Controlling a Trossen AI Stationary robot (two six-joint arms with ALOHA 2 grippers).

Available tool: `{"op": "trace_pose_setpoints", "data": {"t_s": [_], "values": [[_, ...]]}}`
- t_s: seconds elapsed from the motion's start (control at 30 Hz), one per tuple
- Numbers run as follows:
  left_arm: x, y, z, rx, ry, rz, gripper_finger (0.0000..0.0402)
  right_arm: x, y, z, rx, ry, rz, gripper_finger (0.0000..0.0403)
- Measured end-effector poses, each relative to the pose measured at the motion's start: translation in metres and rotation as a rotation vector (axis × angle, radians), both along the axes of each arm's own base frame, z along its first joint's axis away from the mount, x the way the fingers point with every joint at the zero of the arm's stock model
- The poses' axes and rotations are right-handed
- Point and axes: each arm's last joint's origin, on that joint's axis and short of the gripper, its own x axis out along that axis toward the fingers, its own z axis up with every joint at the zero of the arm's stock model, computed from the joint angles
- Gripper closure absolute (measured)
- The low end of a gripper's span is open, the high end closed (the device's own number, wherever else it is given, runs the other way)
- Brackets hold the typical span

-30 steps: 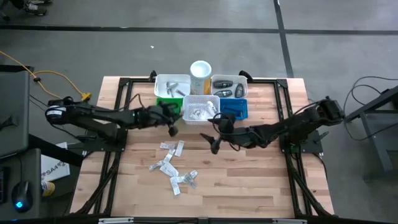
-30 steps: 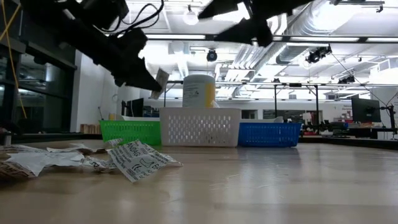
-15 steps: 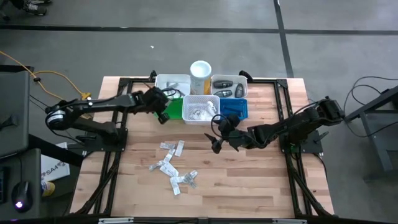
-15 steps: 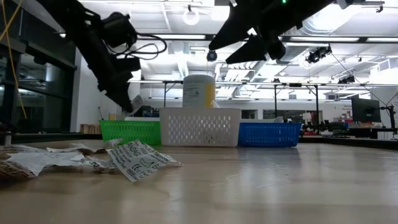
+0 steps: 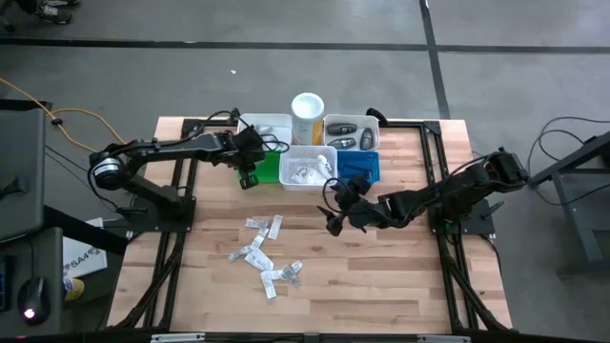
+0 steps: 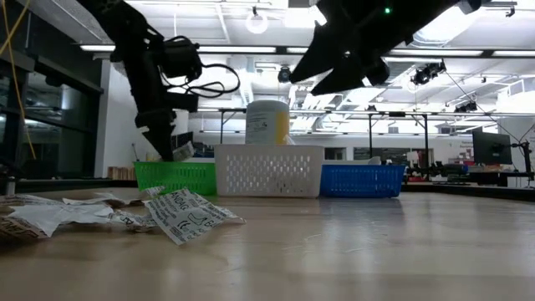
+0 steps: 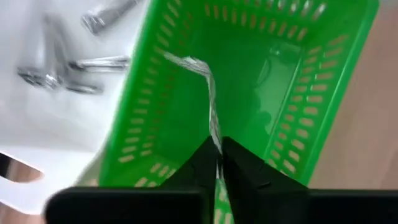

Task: Pick & Place Travel size toiletries
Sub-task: Put the white bandage into the green bin

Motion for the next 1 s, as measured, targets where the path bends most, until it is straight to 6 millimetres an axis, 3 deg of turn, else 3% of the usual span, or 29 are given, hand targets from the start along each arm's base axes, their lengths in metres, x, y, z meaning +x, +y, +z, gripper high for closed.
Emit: {"op": "trace_pose_setpoints", "data": {"t_s": [0.37, 0.47, 0.73, 1.0], "values": [[0.007, 0.004, 0.018, 0.057, -0.034, 0.045, 0.0229, -0.012, 0.017, -0.002, -0.061, 0.054, 0.093, 0.0057], [0.004, 0.002, 0.026, 0.065, -0.067, 0.066, 0.0219, -0.028, 0.013, 0.001, -0.047, -0.046, 0.131, 0.0057], [-0.005, -0.013, 0.057, 0.106, -0.234, 0.044, 0.0218, -0.100, -0.025, -0.022, 0.062, -0.417, 0.384, 0.0057], [-0.012, -0.027, 0.066, 0.136, -0.383, -0.005, 0.0217, -0.141, -0.056, -0.038, 0.066, -0.539, 0.465, 0.0057]]}}
